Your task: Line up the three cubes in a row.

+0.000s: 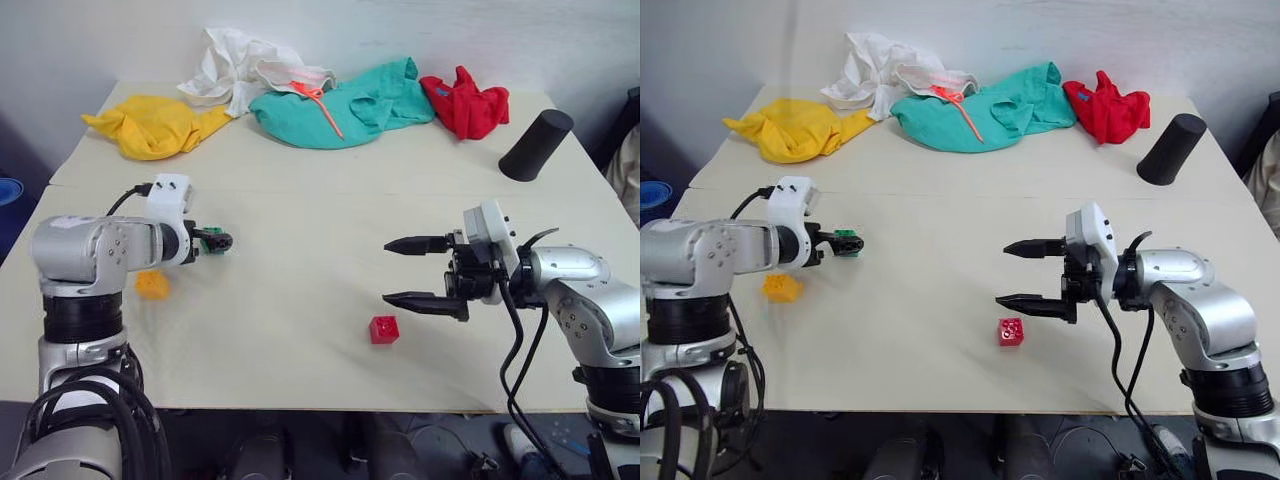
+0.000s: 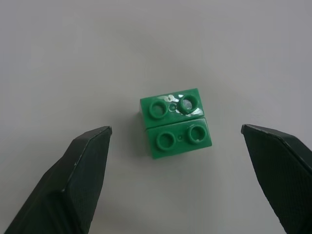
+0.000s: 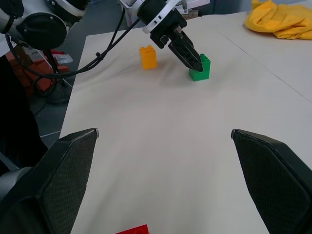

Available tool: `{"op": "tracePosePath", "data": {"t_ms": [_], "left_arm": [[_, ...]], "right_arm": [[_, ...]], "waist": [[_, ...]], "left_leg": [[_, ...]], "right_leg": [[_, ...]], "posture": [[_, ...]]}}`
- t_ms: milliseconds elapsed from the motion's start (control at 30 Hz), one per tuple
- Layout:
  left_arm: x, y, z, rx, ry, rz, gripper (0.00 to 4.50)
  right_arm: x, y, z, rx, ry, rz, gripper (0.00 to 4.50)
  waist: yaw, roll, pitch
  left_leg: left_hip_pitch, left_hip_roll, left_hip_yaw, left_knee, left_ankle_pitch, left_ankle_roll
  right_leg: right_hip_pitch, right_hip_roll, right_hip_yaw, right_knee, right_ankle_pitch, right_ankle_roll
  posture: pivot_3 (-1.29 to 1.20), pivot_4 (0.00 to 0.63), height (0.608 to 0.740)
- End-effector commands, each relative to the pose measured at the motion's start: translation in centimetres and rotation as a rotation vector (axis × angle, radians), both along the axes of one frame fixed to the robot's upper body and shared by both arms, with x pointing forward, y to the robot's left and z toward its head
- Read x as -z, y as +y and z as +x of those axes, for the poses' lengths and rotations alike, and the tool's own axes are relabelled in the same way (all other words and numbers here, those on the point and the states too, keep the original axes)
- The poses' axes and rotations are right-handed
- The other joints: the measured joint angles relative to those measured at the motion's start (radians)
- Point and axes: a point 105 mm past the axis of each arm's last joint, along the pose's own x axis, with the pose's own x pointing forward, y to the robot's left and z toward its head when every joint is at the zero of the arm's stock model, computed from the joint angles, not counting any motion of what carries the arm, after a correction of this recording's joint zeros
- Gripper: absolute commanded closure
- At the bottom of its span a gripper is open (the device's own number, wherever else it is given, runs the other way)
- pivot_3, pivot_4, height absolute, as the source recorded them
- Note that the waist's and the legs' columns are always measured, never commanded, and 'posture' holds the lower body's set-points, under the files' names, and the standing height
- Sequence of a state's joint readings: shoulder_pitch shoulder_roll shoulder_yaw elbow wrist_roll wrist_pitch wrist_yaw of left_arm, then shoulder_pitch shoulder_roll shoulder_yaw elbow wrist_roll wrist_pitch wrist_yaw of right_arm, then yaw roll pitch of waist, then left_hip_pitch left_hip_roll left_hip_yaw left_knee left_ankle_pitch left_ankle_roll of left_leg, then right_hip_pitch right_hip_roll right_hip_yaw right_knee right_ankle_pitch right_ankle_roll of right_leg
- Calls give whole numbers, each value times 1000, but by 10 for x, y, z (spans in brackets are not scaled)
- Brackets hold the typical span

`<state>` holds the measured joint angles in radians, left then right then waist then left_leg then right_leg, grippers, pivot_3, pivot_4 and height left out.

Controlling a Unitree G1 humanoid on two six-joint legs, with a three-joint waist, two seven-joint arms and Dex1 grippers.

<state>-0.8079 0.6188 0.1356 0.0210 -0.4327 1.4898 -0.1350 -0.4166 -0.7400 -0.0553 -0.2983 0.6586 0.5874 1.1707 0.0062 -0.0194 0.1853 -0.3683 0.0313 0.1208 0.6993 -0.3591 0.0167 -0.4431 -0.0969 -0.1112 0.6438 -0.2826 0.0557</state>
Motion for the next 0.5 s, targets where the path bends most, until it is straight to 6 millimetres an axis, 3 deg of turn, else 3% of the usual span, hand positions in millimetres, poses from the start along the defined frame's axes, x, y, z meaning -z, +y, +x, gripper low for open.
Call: {"op": "tracePosePath", "data": {"t_ms": [33,167,267,400,500], "left_arm": [[-13,-2,15,9,-68,19,0],[-10,-5,25,9,-50,8,0],[-7,-12,30,32,-36,-33,530],[-3,-14,30,32,-12,-54,1901],[0,-11,29,23,0,-52,2648]], "right_arm": [[-13,1,-6,-1,-67,33,17],[-14,3,-8,11,-72,48,17],[-15,3,-9,19,-78,52,0],[-15,3,-10,22,-81,46,0],[-17,3,-9,21,-87,43,0]], "waist": [[2,0,0],[4,0,0],[10,0,0],[12,0,0],[13,0,0]], "left_leg": [[0,0,0,0,0,0],[0,0,0,0,0,0],[0,0,1,0,0,0],[0,-1,1,0,0,0],[0,0,1,0,0,0]], "right_leg": [[0,0,0,0,0,0],[0,0,0,0,0,0],[0,1,0,0,0,0],[0,1,0,0,0,0],[0,0,0,0,0,0]], "posture": [[0,150,740],[0,150,740],[0,150,740],[0,150,740],[0,150,740]]}}
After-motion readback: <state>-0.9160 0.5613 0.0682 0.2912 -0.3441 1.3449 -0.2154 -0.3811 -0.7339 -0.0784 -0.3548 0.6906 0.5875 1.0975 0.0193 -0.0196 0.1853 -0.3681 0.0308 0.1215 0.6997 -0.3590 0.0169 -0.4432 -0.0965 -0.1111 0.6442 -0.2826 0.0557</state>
